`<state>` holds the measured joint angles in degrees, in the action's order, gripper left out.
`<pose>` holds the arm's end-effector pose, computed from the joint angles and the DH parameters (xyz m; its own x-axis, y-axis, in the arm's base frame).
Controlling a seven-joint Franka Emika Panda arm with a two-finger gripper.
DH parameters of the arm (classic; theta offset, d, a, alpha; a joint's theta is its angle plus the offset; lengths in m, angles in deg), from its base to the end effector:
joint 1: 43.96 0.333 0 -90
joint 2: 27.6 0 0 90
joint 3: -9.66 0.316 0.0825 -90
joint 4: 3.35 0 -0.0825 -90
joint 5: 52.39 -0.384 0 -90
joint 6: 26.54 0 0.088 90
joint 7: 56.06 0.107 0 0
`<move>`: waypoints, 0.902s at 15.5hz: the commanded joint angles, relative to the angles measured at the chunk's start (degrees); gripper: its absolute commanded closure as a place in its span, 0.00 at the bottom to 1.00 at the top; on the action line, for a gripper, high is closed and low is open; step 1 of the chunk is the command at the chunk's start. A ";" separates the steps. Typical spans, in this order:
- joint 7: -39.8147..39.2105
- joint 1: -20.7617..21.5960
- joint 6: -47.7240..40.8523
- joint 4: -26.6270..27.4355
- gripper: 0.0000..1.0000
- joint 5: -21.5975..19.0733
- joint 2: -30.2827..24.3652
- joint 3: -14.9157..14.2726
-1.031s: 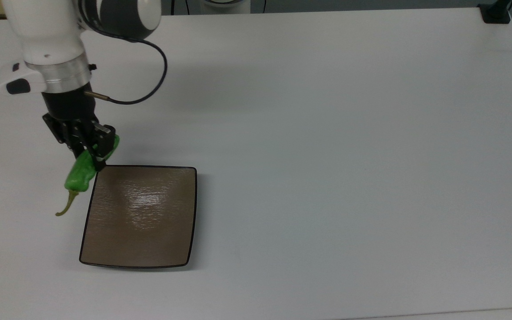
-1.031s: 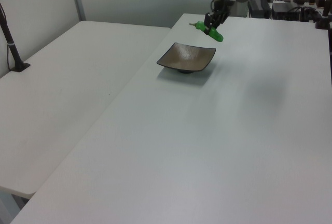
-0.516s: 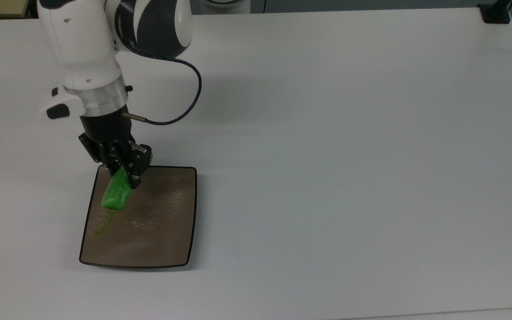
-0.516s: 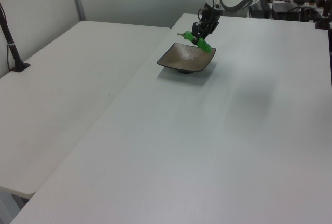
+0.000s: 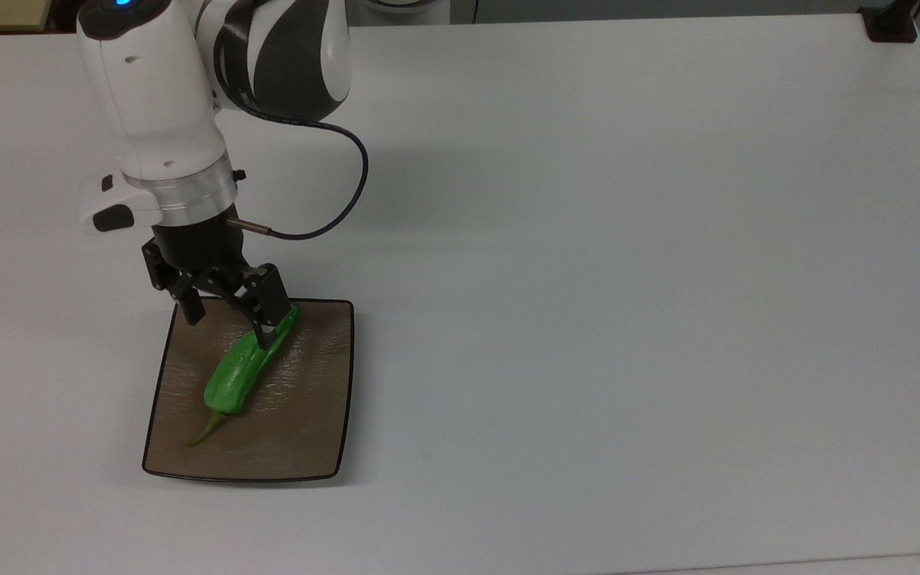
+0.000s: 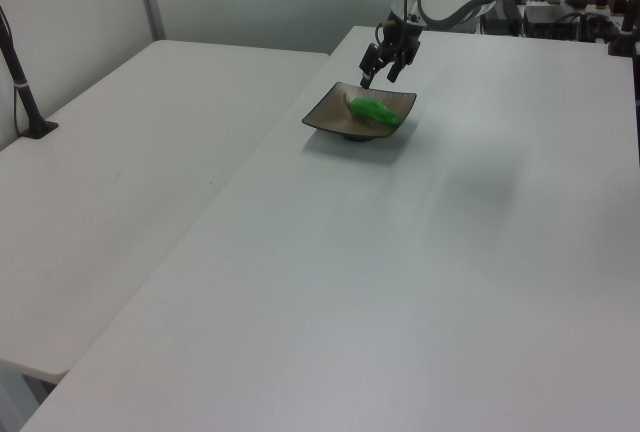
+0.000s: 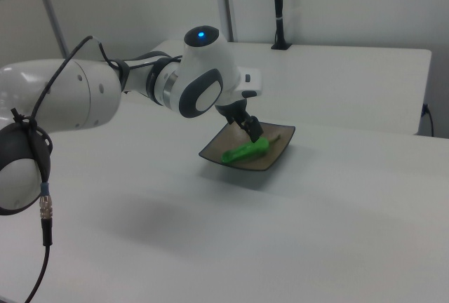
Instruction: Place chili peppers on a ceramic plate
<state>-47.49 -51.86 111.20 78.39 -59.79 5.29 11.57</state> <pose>0.7427 -0.0824 0.4049 0.8662 -0.3457 0.3609 -0.2942 -0.9365 -0.1909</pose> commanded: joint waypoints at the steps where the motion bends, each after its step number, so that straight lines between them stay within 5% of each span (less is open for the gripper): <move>1: 0.92 0.34 -2.55 -1.14 0.00 -0.34 -1.06 -0.33; 6: -3.28 0.43 -21.77 -1.14 0.00 3.97 -6.86 -0.24; 10: -10.22 0.43 -34.61 -0.26 0.00 6.34 -11.61 2.83; 14: -18.67 0.52 -41.23 5.70 0.00 7.48 -19.42 3.54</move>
<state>-60.83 -51.44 71.79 77.13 -53.69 -7.37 15.22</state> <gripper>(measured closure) 0.000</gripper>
